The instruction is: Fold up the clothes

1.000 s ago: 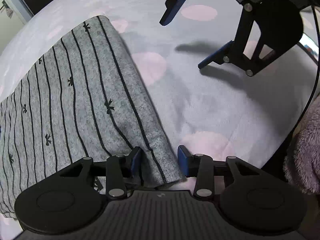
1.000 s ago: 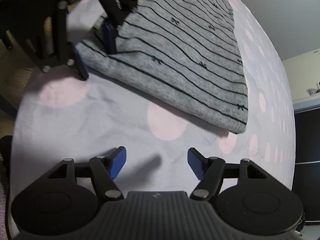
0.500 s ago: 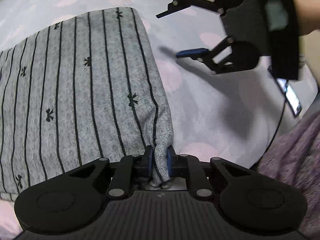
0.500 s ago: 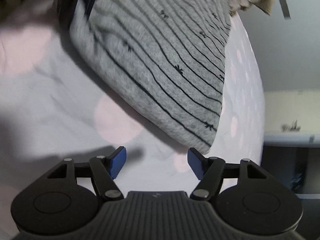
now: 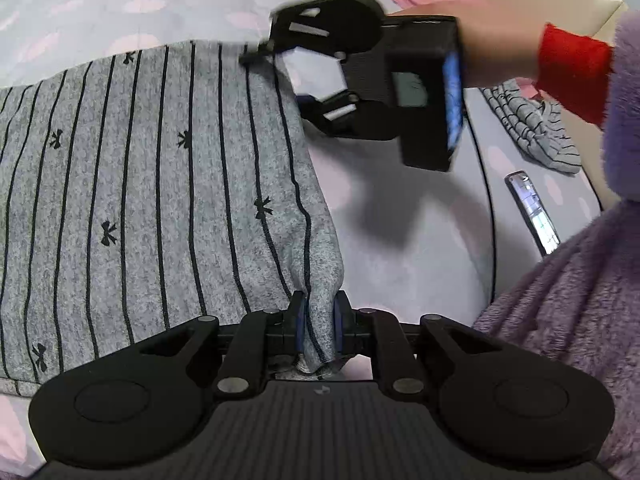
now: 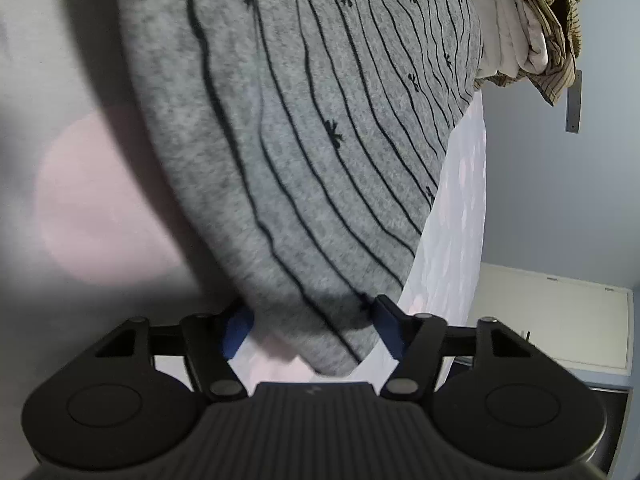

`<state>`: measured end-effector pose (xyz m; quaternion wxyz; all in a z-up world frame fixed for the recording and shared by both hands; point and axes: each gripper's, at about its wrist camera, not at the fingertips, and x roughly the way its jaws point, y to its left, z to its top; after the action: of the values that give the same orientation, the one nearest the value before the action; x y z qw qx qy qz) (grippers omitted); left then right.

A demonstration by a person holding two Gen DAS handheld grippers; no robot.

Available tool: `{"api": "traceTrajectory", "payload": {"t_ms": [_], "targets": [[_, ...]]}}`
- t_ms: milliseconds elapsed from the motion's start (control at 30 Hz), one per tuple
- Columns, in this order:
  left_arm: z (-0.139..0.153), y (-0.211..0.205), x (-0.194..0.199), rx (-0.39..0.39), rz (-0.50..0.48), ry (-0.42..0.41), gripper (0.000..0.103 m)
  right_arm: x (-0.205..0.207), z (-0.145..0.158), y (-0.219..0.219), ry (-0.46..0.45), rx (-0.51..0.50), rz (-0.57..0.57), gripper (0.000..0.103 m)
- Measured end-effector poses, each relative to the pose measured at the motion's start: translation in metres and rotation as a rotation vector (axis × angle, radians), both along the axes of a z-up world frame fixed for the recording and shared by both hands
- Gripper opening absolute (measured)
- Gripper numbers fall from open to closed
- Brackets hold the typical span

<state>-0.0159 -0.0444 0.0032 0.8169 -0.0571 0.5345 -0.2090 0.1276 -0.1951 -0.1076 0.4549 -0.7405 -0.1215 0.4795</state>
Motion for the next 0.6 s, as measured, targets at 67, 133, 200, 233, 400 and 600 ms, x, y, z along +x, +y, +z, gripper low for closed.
{"api": "traceTrajectory", "payload": {"t_ms": [67, 133, 200, 233, 400, 600], "targets": [[0.000, 0.006, 0.007, -0.014, 0.001, -0.009, 0.011, 0.003, 0.005, 0.010, 0.024, -0.019, -0.040, 0.035], [0.000, 0.010, 0.013, -0.032, 0.001, -0.017, 0.011, 0.002, 0.012, 0.017, 0.042, -0.032, -0.072, 0.029], [-0.002, 0.013, 0.019, -0.044, -0.005, -0.028, 0.011, -0.001, 0.021, 0.021, 0.050, -0.040, -0.097, 0.022], [0.001, 0.015, 0.014, -0.050, -0.008, -0.035, 0.011, -0.003, 0.027, 0.022, 0.055, -0.041, -0.109, 0.020], [0.018, 0.028, -0.009, -0.106, -0.015, -0.043, 0.010, -0.018, 0.063, 0.015, 0.077, -0.020, -0.163, 0.016], [0.029, 0.032, -0.044, -0.146, -0.046, -0.063, 0.010, -0.041, 0.100, -0.008, 0.091, -0.048, -0.214, 0.015]]}}
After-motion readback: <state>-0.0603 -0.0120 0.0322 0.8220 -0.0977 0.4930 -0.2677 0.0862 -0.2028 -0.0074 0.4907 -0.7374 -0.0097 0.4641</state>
